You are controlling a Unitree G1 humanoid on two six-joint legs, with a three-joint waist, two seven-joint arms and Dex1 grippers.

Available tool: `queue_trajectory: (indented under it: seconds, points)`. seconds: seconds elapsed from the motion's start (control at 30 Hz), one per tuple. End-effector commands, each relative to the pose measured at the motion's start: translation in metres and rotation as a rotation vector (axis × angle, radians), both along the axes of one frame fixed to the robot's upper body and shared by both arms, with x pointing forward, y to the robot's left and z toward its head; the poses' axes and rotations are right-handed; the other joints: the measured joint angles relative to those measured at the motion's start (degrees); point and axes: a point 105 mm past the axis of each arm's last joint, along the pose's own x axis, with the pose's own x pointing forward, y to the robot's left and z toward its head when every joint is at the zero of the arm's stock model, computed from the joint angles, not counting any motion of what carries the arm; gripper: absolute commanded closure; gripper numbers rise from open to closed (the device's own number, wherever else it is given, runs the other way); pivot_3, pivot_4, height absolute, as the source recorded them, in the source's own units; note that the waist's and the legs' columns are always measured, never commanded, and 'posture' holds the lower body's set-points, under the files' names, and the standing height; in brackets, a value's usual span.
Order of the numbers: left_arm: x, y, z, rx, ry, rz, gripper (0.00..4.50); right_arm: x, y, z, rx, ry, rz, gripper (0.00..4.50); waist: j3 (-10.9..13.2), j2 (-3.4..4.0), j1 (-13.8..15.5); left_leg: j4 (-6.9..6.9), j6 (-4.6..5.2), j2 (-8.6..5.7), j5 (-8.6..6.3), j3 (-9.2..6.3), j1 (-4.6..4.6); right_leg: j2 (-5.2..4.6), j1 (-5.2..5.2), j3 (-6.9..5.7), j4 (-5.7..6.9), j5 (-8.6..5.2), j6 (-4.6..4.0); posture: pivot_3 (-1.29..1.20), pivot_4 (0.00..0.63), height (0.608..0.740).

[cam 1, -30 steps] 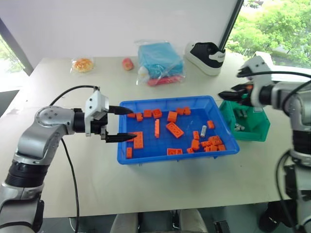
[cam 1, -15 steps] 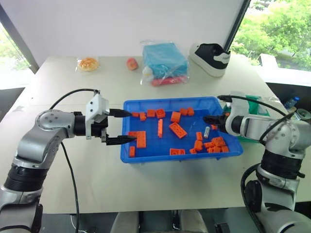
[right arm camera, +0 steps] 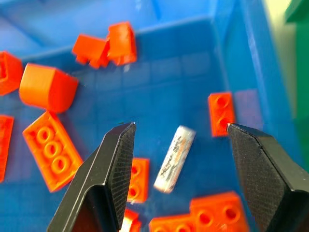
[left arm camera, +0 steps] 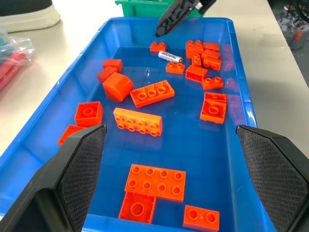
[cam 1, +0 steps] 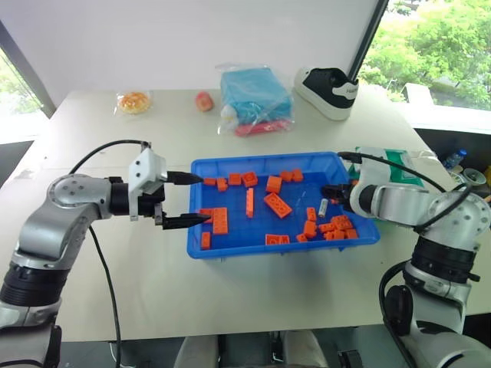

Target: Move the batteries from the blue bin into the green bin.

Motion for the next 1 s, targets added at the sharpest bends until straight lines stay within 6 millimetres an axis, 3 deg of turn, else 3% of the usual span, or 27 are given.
queue_trajectory:
  seconds: [0.03, 0.67, 0.73, 0.8, 0.9, 1.0]
  points:
    - [0.000, -0.004, 0.013, -0.013, -0.058, -0.017, 0.00, -0.006, 0.003, -0.003, -0.008, 0.029, 0.033, 1.43, -0.01, -0.01, 0.01, -0.01, 0.00, 0.00, 0.00, -0.01, 0.00, 0.01, 0.00, 0.00, 0.00, 0.00, 0.00, 0.00, 0.150, 0.725]
    - [0.000, -0.004, 0.014, -0.018, -0.070, -0.019, 0.00, 0.004, 0.014, -0.032, -0.029, 0.177, 0.021, 1.43, -0.02, -0.03, 0.01, 0.00, 0.02, 0.05, 0.00, 0.00, -0.06, 0.07, -0.03, 0.02, -0.08, -0.12, -0.05, 0.00, 0.150, 0.725]
    - [0.000, -0.004, 0.014, -0.018, -0.071, -0.020, 0.00, 0.005, 0.015, -0.035, -0.034, 0.181, 0.023, 1.96, -0.05, -0.08, -0.03, -0.01, 0.02, 0.06, -0.01, 0.00, -0.06, 0.08, -0.03, 0.02, -0.08, -0.14, -0.02, 0.00, 0.150, 0.725]
    - [0.000, -0.004, 0.014, -0.019, -0.073, -0.020, 0.00, 0.005, 0.016, -0.035, -0.033, 0.181, 0.029, 2.76, -0.06, -0.09, -0.04, -0.01, 0.02, 0.08, -0.01, 0.00, -0.05, 0.10, -0.03, 0.03, -0.08, -0.14, -0.02, 0.00, 0.150, 0.725]
    - [0.000, -0.005, 0.014, -0.020, -0.074, -0.022, 0.00, 0.007, 0.027, -0.026, -0.012, 0.143, 0.093, 4.26, -0.07, -0.09, 0.05, 0.00, 0.02, 0.08, -0.01, -0.01, -0.04, 0.10, -0.02, 0.02, -0.08, -0.16, -0.03, 0.00, 0.150, 0.725]
    - [0.000, -0.005, 0.013, -0.021, -0.073, -0.026, 0.00, 0.007, 0.042, -0.002, -0.021, 0.043, 0.215, 4.39, -0.04, -0.05, 0.03, 0.00, 0.02, 0.08, -0.01, -0.01, -0.06, 0.10, -0.04, 0.02, -0.10, -0.17, -0.02, 0.00, 0.150, 0.725]
